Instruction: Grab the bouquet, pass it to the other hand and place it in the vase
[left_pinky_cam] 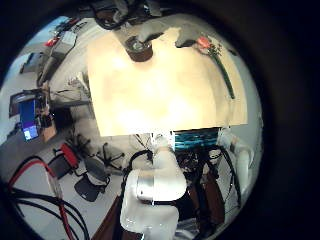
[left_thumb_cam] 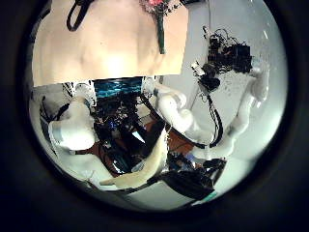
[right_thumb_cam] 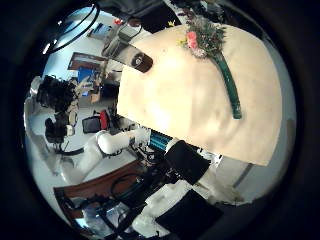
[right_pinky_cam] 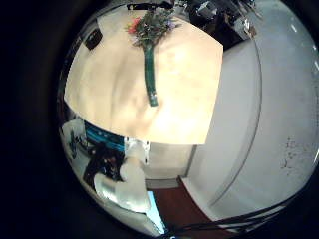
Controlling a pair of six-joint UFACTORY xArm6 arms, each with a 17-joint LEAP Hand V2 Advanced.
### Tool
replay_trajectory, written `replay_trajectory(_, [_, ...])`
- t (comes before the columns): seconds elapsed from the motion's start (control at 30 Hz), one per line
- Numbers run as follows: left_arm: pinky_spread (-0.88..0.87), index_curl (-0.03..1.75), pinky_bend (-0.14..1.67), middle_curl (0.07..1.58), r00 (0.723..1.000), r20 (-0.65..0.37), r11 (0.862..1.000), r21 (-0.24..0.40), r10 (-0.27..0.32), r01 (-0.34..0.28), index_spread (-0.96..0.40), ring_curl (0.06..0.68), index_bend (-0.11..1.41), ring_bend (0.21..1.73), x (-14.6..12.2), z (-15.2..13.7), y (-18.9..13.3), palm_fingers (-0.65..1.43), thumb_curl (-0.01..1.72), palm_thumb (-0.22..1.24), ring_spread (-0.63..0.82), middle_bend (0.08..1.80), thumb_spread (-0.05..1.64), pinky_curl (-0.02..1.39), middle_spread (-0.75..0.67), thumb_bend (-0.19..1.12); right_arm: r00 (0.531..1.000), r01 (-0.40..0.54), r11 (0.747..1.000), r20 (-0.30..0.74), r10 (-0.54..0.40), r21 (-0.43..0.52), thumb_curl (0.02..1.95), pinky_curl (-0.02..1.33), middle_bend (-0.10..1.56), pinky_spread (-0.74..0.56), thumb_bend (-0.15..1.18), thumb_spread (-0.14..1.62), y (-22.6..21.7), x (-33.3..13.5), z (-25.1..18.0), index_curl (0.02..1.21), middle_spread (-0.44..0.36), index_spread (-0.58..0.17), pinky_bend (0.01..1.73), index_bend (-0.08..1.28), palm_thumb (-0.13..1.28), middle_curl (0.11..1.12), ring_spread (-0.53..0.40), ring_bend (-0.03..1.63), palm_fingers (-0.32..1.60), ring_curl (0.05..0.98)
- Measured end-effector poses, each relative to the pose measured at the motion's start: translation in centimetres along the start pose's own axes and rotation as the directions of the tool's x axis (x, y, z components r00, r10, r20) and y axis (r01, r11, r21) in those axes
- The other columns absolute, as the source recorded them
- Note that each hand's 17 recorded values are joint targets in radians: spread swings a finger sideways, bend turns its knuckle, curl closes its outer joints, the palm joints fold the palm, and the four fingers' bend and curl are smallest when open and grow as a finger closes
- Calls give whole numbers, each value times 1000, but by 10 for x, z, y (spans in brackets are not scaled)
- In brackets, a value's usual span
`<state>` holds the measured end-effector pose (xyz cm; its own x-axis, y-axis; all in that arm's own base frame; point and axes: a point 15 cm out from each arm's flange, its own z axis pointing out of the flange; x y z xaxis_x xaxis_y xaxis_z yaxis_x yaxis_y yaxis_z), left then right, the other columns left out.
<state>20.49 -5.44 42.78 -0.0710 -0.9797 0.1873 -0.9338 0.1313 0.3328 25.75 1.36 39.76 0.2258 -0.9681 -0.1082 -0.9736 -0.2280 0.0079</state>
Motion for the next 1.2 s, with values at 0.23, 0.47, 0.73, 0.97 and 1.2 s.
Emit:
replay_trajectory(0.23, [636, 354, 384, 312, 999, 15, 999, -13, 30, -30, -21, 209, 179, 483, 1, -2, -5, 108, 284, 180, 558, 187, 1137, 161, 355, -20, 999, -36, 999, 1, 36, 23, 362, 284, 206, 392, -20, 1176, -6, 8, -26, 275, -14, -391, 424, 162, 499, 350, 178, 425, 171, 216])
replay_trajectory(0.47, [635, 356, 386, 312, 995, 64, 995, -70, 79, -75, -23, 209, 181, 483, -13, 14, 3, 108, 284, 180, 558, 187, 1137, 159, 355, -20, 993, -58, 998, 100, 59, -20, 359, 275, 232, 396, -19, 1178, -16, -13, -14, 270, 0, -389, 407, 156, 493, 357, 176, 463, 252, 224])
replay_trajectory(0.73, [630, 360, 380, 311, 966, 95, 968, -97, 239, -230, -23, 208, 184, 480, -26, 15, 13, 111, 283, 181, 558, 186, 1140, 158, 352, -20, 964, -209, 975, 151, 218, -73, 359, 282, 274, 382, -20, 1181, -14, -23, -9, 250, -3, -319, 474, 129, 486, 368, 107, 613, 398, 257])
replay_trajectory(0.97, [629, 366, 375, 308, 924, 99, 928, -99, 369, -360, -35, 207, 185, 475, -24, 18, 9, 115, 282, 186, 559, 184, 1150, 157, 345, -19, 865, -458, 878, 160, 476, -138, 361, 288, 342, 315, -22, 1165, -9, 47, 6, 246, 17, -246, 540, 152, 468, 390, 44, 705, 424, 279])
replay_trajectory(1.2, [629, 370, 371, 304, 909, 107, 914, -114, 402, -390, -37, 206, 186, 472, -27, 25, 1, 118, 285, 193, 559, 183, 1152, 157, 342, -19, 784, -564, 798, 165, 598, -213, 361, 275, 365, 273, -20, 1152, -17, 95, 59, 260, 36, -199, 560, 166, 464, 397, 8, 760, 410, 285])
